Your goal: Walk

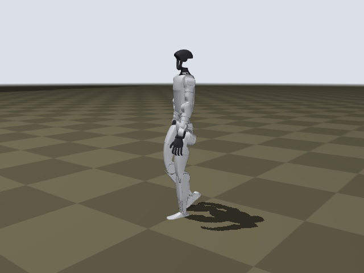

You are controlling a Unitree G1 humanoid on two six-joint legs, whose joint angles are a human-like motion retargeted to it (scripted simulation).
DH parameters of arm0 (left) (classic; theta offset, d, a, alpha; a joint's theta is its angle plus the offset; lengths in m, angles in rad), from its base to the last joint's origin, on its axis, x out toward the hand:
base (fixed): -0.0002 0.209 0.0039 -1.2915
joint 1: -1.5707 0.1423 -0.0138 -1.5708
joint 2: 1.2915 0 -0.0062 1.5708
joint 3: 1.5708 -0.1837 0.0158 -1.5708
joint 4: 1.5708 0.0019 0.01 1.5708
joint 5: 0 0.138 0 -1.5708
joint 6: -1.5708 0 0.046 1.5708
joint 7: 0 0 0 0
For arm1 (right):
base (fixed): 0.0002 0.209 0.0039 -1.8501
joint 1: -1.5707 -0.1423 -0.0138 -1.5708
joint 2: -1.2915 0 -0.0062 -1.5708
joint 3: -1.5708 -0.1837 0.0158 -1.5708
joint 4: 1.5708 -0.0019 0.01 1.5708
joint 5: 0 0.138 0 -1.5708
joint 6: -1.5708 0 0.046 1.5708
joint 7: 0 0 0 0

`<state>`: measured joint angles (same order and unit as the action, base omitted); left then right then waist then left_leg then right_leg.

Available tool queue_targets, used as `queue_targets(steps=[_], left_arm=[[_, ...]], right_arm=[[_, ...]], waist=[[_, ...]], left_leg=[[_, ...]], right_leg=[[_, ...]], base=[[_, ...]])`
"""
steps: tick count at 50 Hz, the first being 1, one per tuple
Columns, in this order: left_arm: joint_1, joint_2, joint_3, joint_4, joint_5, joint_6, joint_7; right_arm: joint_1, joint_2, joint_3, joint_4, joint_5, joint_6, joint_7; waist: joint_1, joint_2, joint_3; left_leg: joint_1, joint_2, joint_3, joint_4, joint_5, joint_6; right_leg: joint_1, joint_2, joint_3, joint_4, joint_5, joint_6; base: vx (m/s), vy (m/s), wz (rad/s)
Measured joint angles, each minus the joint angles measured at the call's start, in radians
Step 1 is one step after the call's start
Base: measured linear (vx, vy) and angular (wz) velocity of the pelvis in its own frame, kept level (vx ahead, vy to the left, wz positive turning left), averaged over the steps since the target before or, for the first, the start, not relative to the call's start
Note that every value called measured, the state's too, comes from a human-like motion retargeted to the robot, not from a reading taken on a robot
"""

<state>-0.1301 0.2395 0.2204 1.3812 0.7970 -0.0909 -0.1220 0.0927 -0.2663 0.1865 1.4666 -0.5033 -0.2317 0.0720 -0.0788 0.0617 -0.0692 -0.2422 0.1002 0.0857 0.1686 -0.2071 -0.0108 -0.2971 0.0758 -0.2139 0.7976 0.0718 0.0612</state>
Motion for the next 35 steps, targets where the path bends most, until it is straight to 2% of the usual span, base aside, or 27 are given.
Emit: queue_targets(steps=[3,7,10,14,15,17,18,21,23,25,29,31,33,35], left_arm=[[-0.087,0.011,-0.022,-0.086,-0.029,-0.052,-0.013],[-0.163,0.03,-0.052,-0.182,-0.084,-0.096,-0.026],[-0.186,0.05,-0.06,-0.219,-0.109,-0.118,-0.026],[-0.169,0.049,-0.066,-0.192,-0.109,-0.126,-0.036],[-0.157,0.041,-0.066,-0.175,-0.103,-0.125,-0.042],[-0.122,0.016,-0.062,-0.132,-0.084,-0.115,-0.056],[-0.101,-0.001,-0.06,-0.109,-0.07,-0.107,-0.061],[-0.028,-0.024,-0.034,-0.037,-0.034,-0.077,-0.053],[0.023,-0.027,-0.013,0.011,-0.014,-0.054,-0.044],[0.085,-0.029,0.006,0.043,0.002,-0.032,-0.039],[0.22,-0.042,0.063,0.067,0.011,-0.017,-0.035],[0.288,-0.044,0.083,0.075,0.008,-0.013,-0.042],[0.357,-0.038,0.095,0.076,0.012,-0.01,-0.042],[0.411,-0.023,0.106,0.073,0.021,-0.007,-0.038]], right_arm=[[0.034,-0.025,-0.02,0.018,0.005,0.006,0.006],[0.063,-0.048,-0.035,0.023,-0.008,0.016,0.013],[0.062,-0.046,-0.031,0.029,-0.014,0.023,0.018],[0.044,-0.028,-0.03,0.034,-0.023,0.033,0.025],[0.043,-0.021,-0.028,0.035,-0.021,0.032,0.022],[0.029,-0.01,-0.023,0.041,-0.011,0.029,0.017],[0.014,-0.006,-0.025,0.047,-0.007,0.03,0.018],[-0.048,0.023,-0.024,0.054,-0.008,0.028,0.004],[-0.091,0.048,-0.007,0.052,-0.002,0.017,-0.005],[-0.127,0.073,0.011,0.038,0.0,0.007,-0.006],[-0.218,0.104,0.053,-0.006,-0.025,-0.005,-0.02],[-0.254,0.113,0.074,-0.029,-0.034,-0.012,-0.032],[-0.275,0.128,0.087,-0.055,-0.032,-0.024,-0.048],[-0.294,0.145,0.089,-0.081,-0.019,-0.039,-0.058]], waist=[[-0.011,-0.007,0.013],[-0.059,-0.05,0.034],[-0.059,-0.071,0.052],[-0.069,-0.057,0.039],[-0.079,-0.053,0.033],[-0.095,-0.064,0.008],[-0.111,-0.069,-0.001],[-0.143,-0.088,0.017],[-0.14,-0.128,0.015],[-0.122,-0.162,0.008],[-0.105,-0.16,0.035],[-0.064,-0.161,0.048],[-0.016,-0.163,0.053],[0.02,-0.151,0.059]], left_leg=[[0.085,-0.008,0.037,-0.049,-0.007,-0.016],[0.202,-0.067,0.027,-0.078,-0.046,-0.032],[0.306,-0.05,0.043,-0.089,-0.078,-0.093],[0.374,-0.024,0.021,-0.054,-0.044,-0.211],[0.386,-0.036,0.001,-0.036,-0.016,-0.236],[0.383,-0.117,-0.004,-0.001,0.115,-0.251],[0.379,-0.17,-0.003,0.022,0.207,-0.251],[0.298,-0.259,0.109,0.25,0.48,-0.251],[0.201,-0.243,0.266,0.447,0.589,-0.251],[0.115,-0.185,0.337,0.602,0.69,-0.251],[-0.011,-0.225,0.183,0.664,0.482,-0.251],[-0.074,-0.275,0.1,0.612,0.412,-0.251],[-0.122,-0.264,0.004,0.52,0.319,-0.251],[-0.165,-0.213,-0.039,0.388,0.251,-0.154]], right_leg=[[-0.081,-0.051,0.042,-0.133,-0.061,0.07],[-0.117,-0.153,0.08,-0.479,-0.082,0.182],[-0.137,-0.158,0.1,-0.718,-0.138,0.201],[-0.138,-0.111,0.066,-0.801,-0.064,0.201],[-0.122,-0.124,0.051,-0.786,-0.043,0.201],[-0.134,-0.19,0.019,-0.76,0.004,0.2],[-0.141,-0.205,0.129,-0.727,0.0,0.2],[-0.113,-0.315,0.102,-0.654,-0.044,0.198],[-0.079,-0.382,0.068,-0.644,-0.074,0.197],[-0.036,-0.389,0.033,-0.655,-0.102,0.153],[0.079,-0.323,0.021,-0.671,-0.173,0.081],[0.136,-0.283,0.055,-0.683,-0.205,0.049],[0.2,-0.222,0.055,-0.708,-0.23,-0.003],[0.255,-0.16,0.048,-0.73,-0.254,-0.05]], base=[[0.6,0.11,-0.02],[0.69,0.04,0.27],[0.8,-0.23,-0.22],[0.86,-0.18,0.05],[0.87,0.19,0.51],[0.84,0.43,0.81],[0.87,0.65,1.18],[0.67,0.6,1.14],[0.66,0.09,0.59],[1.0,-0.46,0.02],[0.77,-0.22,-0.09],[0.87,-0.18,-0.85],[0.79,-0.4,-0.91],[0.84,-0.24,-0.45]])
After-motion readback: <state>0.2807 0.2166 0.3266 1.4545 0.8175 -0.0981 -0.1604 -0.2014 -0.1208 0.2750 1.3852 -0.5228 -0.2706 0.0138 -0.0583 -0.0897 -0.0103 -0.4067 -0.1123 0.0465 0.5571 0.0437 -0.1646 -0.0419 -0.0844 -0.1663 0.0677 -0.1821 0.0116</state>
